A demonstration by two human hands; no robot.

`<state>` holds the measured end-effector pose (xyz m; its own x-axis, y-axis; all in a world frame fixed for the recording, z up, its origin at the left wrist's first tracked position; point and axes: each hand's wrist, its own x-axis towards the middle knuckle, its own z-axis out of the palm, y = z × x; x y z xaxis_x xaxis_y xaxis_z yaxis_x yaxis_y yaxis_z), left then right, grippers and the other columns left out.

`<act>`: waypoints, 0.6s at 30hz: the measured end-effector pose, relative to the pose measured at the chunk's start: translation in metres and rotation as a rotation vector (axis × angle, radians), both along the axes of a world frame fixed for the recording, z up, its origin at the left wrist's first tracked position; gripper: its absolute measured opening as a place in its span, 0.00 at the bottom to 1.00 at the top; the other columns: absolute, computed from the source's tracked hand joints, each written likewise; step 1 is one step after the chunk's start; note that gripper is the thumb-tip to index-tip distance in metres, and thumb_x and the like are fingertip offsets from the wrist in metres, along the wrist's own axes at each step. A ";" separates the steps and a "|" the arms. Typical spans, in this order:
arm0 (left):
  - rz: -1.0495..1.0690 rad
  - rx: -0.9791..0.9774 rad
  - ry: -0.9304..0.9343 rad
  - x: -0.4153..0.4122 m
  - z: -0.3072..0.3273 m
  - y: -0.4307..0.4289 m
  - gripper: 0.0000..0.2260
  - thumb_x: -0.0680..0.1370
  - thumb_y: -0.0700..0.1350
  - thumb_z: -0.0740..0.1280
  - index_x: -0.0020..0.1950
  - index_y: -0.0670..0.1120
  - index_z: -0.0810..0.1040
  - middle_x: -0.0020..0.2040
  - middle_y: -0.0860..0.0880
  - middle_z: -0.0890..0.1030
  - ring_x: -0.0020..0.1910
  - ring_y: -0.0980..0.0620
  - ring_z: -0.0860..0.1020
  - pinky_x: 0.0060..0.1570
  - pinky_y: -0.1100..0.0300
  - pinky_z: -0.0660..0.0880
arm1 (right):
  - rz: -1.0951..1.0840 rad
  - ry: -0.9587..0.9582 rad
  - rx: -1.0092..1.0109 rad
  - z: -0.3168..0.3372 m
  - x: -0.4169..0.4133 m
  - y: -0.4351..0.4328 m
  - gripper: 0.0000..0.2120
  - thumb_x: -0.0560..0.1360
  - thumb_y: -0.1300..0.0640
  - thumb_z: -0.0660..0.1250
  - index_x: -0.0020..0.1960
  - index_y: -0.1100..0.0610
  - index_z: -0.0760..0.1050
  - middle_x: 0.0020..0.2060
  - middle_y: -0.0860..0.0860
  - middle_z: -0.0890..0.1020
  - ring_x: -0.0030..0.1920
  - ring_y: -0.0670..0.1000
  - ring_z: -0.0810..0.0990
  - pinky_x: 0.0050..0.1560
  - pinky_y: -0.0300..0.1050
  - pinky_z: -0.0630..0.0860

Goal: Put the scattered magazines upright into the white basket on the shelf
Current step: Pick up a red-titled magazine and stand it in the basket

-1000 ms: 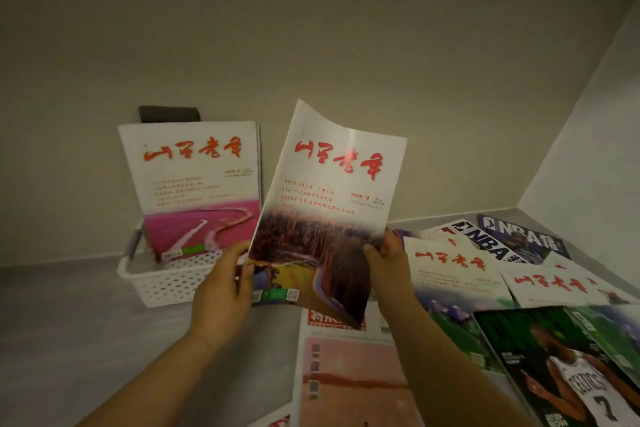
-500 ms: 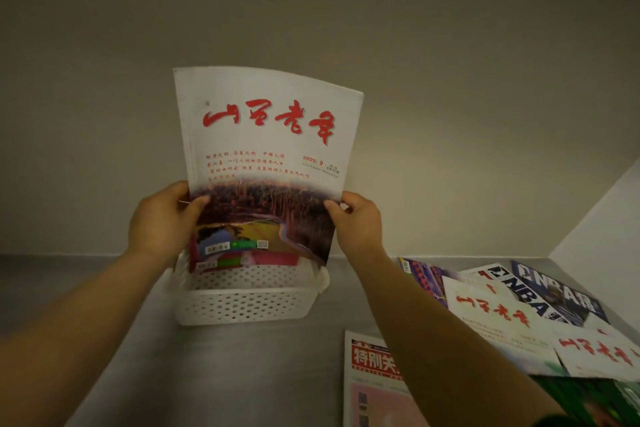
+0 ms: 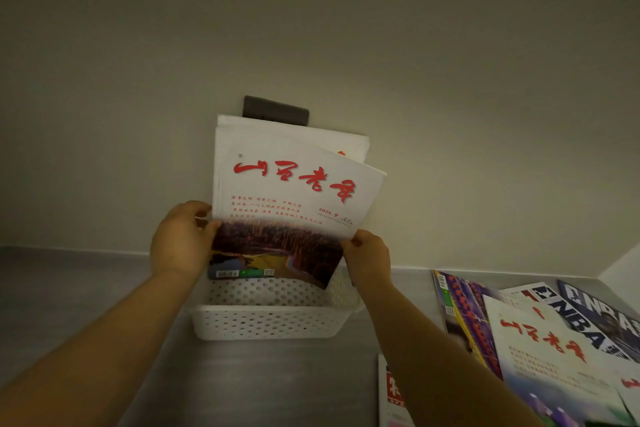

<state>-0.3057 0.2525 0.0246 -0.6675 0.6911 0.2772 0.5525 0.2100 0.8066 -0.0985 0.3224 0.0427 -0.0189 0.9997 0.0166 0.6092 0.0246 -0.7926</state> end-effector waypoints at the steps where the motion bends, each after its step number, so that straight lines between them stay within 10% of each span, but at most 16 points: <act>1: 0.000 0.026 -0.031 0.001 0.000 0.002 0.15 0.74 0.39 0.65 0.60 0.38 0.72 0.58 0.37 0.77 0.54 0.39 0.76 0.52 0.48 0.73 | -0.023 0.030 0.012 -0.001 -0.002 0.001 0.10 0.76 0.62 0.58 0.54 0.62 0.74 0.52 0.59 0.80 0.46 0.55 0.77 0.48 0.47 0.75; 6: -0.141 0.130 -0.170 0.012 0.001 0.013 0.20 0.77 0.37 0.59 0.68 0.43 0.63 0.64 0.39 0.73 0.60 0.41 0.73 0.57 0.48 0.71 | 0.021 0.302 0.004 0.007 -0.014 0.006 0.27 0.75 0.69 0.57 0.72 0.57 0.53 0.66 0.56 0.69 0.65 0.55 0.69 0.63 0.51 0.70; 18: -0.160 0.005 -0.157 0.014 -0.001 0.021 0.17 0.79 0.38 0.53 0.68 0.43 0.61 0.64 0.39 0.73 0.62 0.38 0.71 0.58 0.47 0.70 | 0.235 0.164 -0.007 0.007 -0.019 0.014 0.29 0.71 0.74 0.58 0.69 0.58 0.57 0.66 0.59 0.68 0.67 0.58 0.65 0.67 0.58 0.67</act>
<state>-0.2916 0.2732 0.0241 -0.5847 0.7905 0.1823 0.4457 0.1253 0.8864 -0.1176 0.3368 0.0500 -0.2475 0.9684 0.0312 0.4511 0.1437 -0.8808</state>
